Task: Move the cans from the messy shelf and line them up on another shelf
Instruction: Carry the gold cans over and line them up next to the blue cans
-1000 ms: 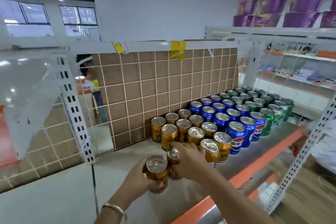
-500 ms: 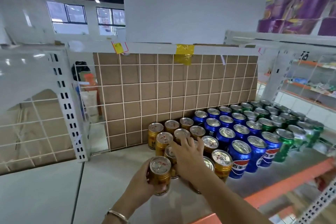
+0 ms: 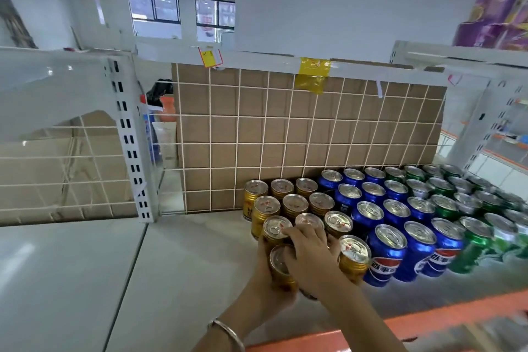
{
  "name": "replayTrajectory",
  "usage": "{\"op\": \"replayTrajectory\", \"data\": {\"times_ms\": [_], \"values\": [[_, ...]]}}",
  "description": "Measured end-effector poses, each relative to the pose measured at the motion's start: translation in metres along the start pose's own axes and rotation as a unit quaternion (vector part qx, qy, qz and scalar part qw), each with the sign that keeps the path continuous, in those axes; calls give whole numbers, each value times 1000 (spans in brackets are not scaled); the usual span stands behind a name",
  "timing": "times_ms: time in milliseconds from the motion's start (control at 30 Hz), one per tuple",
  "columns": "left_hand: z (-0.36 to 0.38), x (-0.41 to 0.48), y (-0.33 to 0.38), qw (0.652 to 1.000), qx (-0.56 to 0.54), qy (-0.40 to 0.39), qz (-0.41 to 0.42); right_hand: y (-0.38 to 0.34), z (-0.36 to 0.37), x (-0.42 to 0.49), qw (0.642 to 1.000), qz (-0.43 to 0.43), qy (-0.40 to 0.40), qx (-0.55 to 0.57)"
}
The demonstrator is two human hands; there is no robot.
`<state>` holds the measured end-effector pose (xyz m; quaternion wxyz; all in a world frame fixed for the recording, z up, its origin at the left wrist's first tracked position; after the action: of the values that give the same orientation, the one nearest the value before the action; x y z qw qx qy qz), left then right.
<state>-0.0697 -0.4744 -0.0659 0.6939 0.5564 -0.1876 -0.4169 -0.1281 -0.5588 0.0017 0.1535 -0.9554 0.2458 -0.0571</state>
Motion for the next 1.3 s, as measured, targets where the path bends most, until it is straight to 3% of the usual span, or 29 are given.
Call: {"op": "replayTrajectory", "data": {"times_ms": [33, 67, 100, 133, 200, 233, 333, 467, 667, 833, 1000, 1300], "values": [[3, -2, 3, 1000, -15, 19, -10, 1, 1, -3, 1000, -6, 5, -8], [1, 1, -7, 999, -35, -25, 19, 1, 1, -5, 1000, -11, 12, -12], [-5, 2, -13, 995, 84, 52, -27, 0, 1, -7, 1000, -15, 17, -13], [-15, 0, -17, 980, 171, 99, -15, -3, 2, -9, 1000, -21, 20, -10], [-22, -6, -30, 886, 445, 113, 64, -15, 4, -11, 999, -43, 24, 9], [-25, -14, -29, 879, 463, 100, 44, -23, 7, -12, 998, -62, 29, 16], [-59, -44, -30, 904, 393, 168, -12, -54, 22, -17, 989, -132, 49, 34], [-111, -113, -12, 866, 374, 331, 24, -108, 61, -33, 981, -191, -36, 26], [-186, -217, 8, 826, 351, 441, -4, -204, 106, -72, 951, -280, -128, -6], [-233, -312, 10, 824, 313, 470, -40, -297, 136, -111, 930, -339, -140, -11], [-295, -407, 20, 798, 320, 507, -51, -395, 172, -167, 903, -398, -161, -9], [-388, -500, 33, 821, 297, 484, -63, -517, 222, -211, 906, -388, -171, 12]]}}
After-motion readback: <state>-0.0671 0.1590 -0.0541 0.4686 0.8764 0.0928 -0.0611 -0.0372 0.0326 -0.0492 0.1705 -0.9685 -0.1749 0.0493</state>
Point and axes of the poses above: each hand's wrist, its own x-axis towards the middle knuckle, its own z-axis out of the palm, y = z × x, the point moved 2 cm from there along x, towards the middle knuckle, and after that the axes turned 1 degree about -x, right-handed, at the moved point
